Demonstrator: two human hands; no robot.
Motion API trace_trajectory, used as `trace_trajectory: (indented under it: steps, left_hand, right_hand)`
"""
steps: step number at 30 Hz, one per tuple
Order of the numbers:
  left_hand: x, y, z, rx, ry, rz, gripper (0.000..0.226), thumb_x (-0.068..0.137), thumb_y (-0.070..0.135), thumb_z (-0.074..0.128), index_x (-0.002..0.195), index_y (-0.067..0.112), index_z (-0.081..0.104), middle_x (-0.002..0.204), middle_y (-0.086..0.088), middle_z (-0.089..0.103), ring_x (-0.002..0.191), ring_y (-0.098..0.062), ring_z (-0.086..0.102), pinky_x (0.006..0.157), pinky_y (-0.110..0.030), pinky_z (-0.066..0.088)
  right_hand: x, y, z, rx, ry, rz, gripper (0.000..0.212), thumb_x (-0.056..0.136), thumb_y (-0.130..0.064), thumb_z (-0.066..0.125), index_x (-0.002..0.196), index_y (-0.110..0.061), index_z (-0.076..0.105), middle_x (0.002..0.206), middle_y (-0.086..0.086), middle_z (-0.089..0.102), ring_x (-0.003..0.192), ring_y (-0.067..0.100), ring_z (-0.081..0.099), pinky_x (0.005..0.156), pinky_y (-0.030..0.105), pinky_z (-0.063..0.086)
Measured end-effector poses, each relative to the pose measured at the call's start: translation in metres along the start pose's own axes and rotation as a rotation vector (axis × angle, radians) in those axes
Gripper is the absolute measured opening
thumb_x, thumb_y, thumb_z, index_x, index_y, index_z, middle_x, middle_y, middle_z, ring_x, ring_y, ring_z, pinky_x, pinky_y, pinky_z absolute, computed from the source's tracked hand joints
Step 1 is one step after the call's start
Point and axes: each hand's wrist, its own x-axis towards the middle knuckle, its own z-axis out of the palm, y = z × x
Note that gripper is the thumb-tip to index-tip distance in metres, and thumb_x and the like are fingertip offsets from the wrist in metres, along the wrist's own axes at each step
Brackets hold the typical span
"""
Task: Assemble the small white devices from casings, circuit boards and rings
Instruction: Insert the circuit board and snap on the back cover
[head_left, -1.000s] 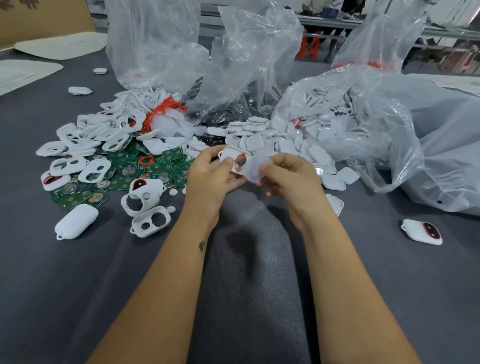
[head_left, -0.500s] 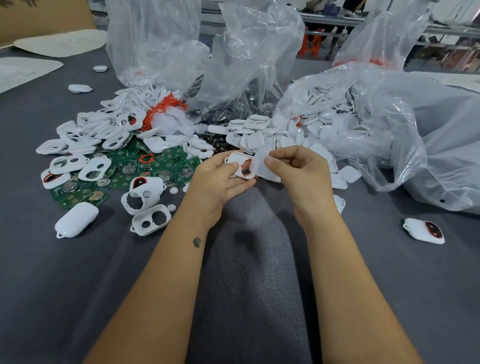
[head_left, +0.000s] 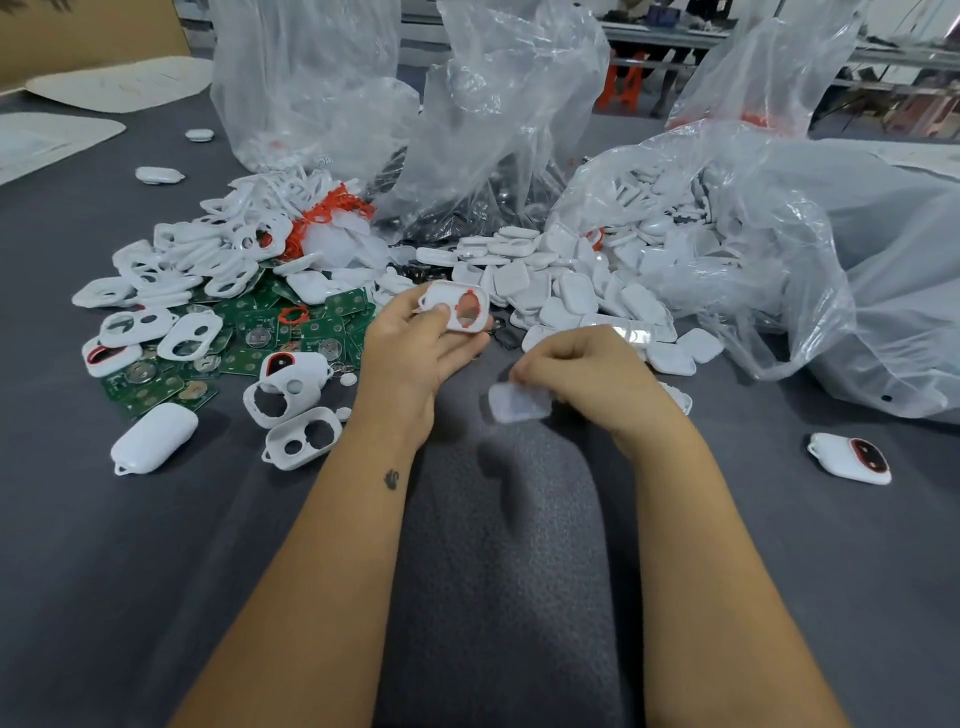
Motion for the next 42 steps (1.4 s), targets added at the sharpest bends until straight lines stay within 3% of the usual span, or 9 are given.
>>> trace_trajectory:
  steps: [3, 8, 12, 16, 20, 25, 32, 37, 42]
  left_hand:
    - [0.005, 0.005, -0.006, -0.048, 0.111, 0.103, 0.016, 0.097, -0.003, 0.046, 0.103, 0.006, 0.059, 0.092, -0.013, 0.071, 0.077, -0.023, 0.074, 0.066, -0.028, 0.059]
    - [0.007, 0.007, -0.009, -0.055, 0.165, 0.153, 0.02, 0.096, 0.0, 0.049, 0.112, 0.005, 0.06, 0.089, -0.01, 0.073, 0.08, -0.023, 0.073, 0.066, -0.026, 0.058]
    - [0.002, 0.002, -0.005, 0.049, 0.108, 0.166, 0.022, 0.096, 0.0, 0.048, 0.095, 0.016, 0.063, 0.08, -0.001, 0.074, 0.076, -0.02, 0.073, 0.063, -0.022, 0.056]
    - [0.002, -0.001, -0.004, 0.121, 0.079, 0.147, 0.018, 0.096, -0.001, 0.048, 0.093, 0.01, 0.063, 0.075, 0.003, 0.074, 0.069, -0.014, 0.071, 0.059, -0.02, 0.055]
    - [0.002, -0.002, -0.002, 0.149, 0.07, 0.144, 0.02, 0.095, 0.0, 0.051, 0.092, 0.014, 0.064, 0.077, 0.0, 0.073, 0.069, -0.015, 0.069, 0.059, -0.02, 0.055]
    - [0.001, -0.005, 0.0, 0.193, 0.012, 0.149, 0.024, 0.095, 0.002, 0.053, 0.088, 0.021, 0.066, 0.072, 0.006, 0.074, 0.066, -0.008, 0.068, 0.057, -0.02, 0.054]
    - [-0.002, -0.007, 0.0, 0.279, -0.052, 0.173, 0.021, 0.096, 0.005, 0.051, 0.092, 0.017, 0.068, 0.078, 0.002, 0.075, 0.066, -0.011, 0.064, 0.056, -0.02, 0.051]
    - [-0.002, -0.01, 0.0, 0.3, -0.053, 0.157, 0.02, 0.097, 0.005, 0.051, 0.09, 0.014, 0.069, 0.081, 0.002, 0.076, 0.078, -0.009, 0.071, 0.063, -0.019, 0.054]
    - [-0.002, -0.011, 0.0, 0.259, -0.086, 0.138, 0.021, 0.095, 0.001, 0.052, 0.088, 0.012, 0.069, 0.081, -0.001, 0.076, 0.087, -0.017, 0.073, 0.078, -0.029, 0.059]
  right_hand:
    - [0.003, 0.002, -0.002, -0.095, 0.06, -0.01, 0.016, 0.081, -0.021, 0.067, 0.072, -0.008, 0.072, 0.064, 0.009, 0.064, 0.059, 0.003, 0.051, 0.061, 0.021, 0.041]
    - [0.02, 0.002, 0.015, -0.319, 0.246, -0.082, 0.023, 0.086, -0.011, 0.056, 0.1, -0.018, 0.073, 0.086, -0.003, 0.069, 0.088, 0.018, 0.062, 0.08, 0.03, 0.049]
    - [0.039, 0.002, 0.034, -0.729, 0.212, -0.072, 0.025, 0.091, -0.028, 0.058, 0.105, -0.009, 0.066, 0.11, 0.01, 0.057, 0.099, 0.031, 0.057, 0.073, 0.033, 0.045]
    - [0.042, 0.002, 0.036, -0.779, 0.287, -0.092, 0.025, 0.096, -0.028, 0.052, 0.098, -0.007, 0.067, 0.101, 0.009, 0.053, 0.096, 0.031, 0.056, 0.066, 0.032, 0.038]
    - [0.033, 0.0, 0.029, -0.486, 0.328, -0.139, 0.031, 0.094, -0.022, 0.049, 0.066, -0.011, 0.056, 0.073, 0.007, 0.055, 0.074, 0.027, 0.053, 0.058, 0.033, 0.035]
    - [0.016, -0.011, 0.018, 0.209, 0.266, -0.023, 0.024, 0.09, -0.014, 0.055, 0.07, -0.004, 0.064, 0.056, -0.007, 0.06, 0.05, 0.005, 0.049, 0.051, 0.021, 0.041]
    - [0.006, -0.008, 0.015, 0.899, 0.11, 0.038, 0.016, 0.095, -0.006, 0.054, 0.083, -0.008, 0.063, 0.063, 0.004, 0.067, 0.055, 0.012, 0.057, 0.053, 0.018, 0.047]
    - [0.007, -0.005, 0.019, 0.889, 0.128, -0.015, 0.014, 0.093, -0.002, 0.056, 0.09, -0.002, 0.07, 0.072, 0.006, 0.067, 0.068, 0.014, 0.06, 0.063, 0.019, 0.051]
    - [0.006, -0.005, 0.023, 0.569, 0.266, -0.148, 0.027, 0.084, 0.01, 0.063, 0.091, -0.015, 0.068, 0.07, 0.0, 0.064, 0.063, 0.008, 0.059, 0.064, 0.02, 0.051]
